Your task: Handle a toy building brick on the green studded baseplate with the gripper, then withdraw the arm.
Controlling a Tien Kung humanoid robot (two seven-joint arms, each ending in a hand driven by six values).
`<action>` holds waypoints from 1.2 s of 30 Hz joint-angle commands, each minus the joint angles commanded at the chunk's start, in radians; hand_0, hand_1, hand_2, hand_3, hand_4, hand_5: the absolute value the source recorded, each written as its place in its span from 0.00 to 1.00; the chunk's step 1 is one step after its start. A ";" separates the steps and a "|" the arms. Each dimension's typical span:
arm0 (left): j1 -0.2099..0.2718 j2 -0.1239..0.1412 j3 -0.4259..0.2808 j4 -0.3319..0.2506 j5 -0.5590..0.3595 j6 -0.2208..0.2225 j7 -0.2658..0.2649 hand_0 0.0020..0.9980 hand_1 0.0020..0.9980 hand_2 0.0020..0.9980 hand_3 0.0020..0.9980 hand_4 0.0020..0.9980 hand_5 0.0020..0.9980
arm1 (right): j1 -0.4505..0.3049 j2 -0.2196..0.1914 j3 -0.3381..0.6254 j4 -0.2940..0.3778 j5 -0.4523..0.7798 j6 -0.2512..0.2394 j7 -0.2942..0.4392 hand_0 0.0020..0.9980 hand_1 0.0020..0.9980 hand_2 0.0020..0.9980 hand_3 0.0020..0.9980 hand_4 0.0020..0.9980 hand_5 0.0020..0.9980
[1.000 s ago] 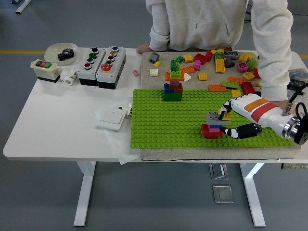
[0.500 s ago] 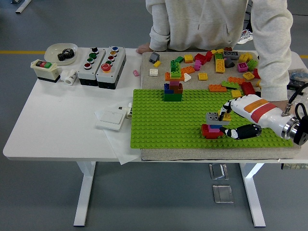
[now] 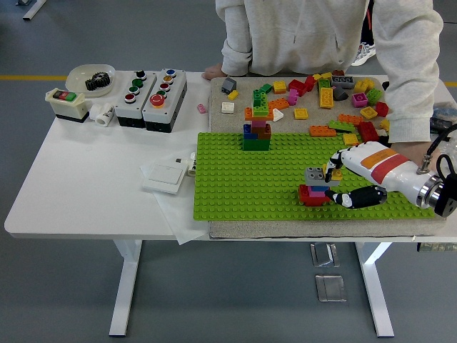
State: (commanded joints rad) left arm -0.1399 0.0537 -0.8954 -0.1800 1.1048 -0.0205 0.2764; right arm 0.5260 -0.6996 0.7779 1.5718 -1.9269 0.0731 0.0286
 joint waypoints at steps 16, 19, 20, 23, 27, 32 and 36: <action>0.007 0.000 0.001 0.000 0.004 -0.002 0.001 0.79 0.73 0.64 0.56 0.59 0.61 | -0.004 0.001 -0.007 0.004 -0.003 -0.003 0.002 0.61 0.59 0.64 0.53 0.68 0.39; 0.008 0.000 0.002 0.000 0.005 -0.002 0.001 0.79 0.73 0.65 0.56 0.59 0.61 | -0.003 0.001 -0.006 0.005 -0.003 -0.005 0.002 0.61 0.59 0.64 0.54 0.68 0.39; 0.008 0.000 0.002 0.000 0.005 -0.002 0.001 0.79 0.73 0.65 0.56 0.59 0.61 | -0.003 0.001 -0.006 0.005 -0.003 -0.005 0.003 0.61 0.59 0.64 0.54 0.68 0.39; 0.009 0.000 0.002 0.000 0.005 -0.003 0.002 0.80 0.73 0.64 0.56 0.59 0.61 | -0.001 0.002 -0.005 0.008 -0.003 -0.009 0.004 0.61 0.59 0.64 0.54 0.68 0.39; 0.009 0.000 0.003 0.000 0.004 -0.003 0.002 0.80 0.73 0.64 0.56 0.59 0.61 | 0.001 0.003 -0.004 0.013 -0.004 -0.014 0.005 0.61 0.59 0.64 0.54 0.68 0.39; 0.009 0.000 0.002 0.000 0.003 -0.003 0.001 0.79 0.73 0.64 0.56 0.59 0.61 | 0.002 0.001 0.005 0.020 -0.004 -0.020 0.006 0.61 0.59 0.64 0.54 0.68 0.39; 0.008 0.001 0.002 0.000 0.002 -0.003 0.001 0.79 0.73 0.64 0.56 0.59 0.61 | 0.004 0.000 0.012 0.027 -0.004 -0.026 0.009 0.61 0.59 0.64 0.53 0.68 0.39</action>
State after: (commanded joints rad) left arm -0.1317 0.0544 -0.8933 -0.1800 1.1072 -0.0232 0.2775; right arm 0.5298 -0.7001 0.7898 1.5987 -1.9306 0.0467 0.0375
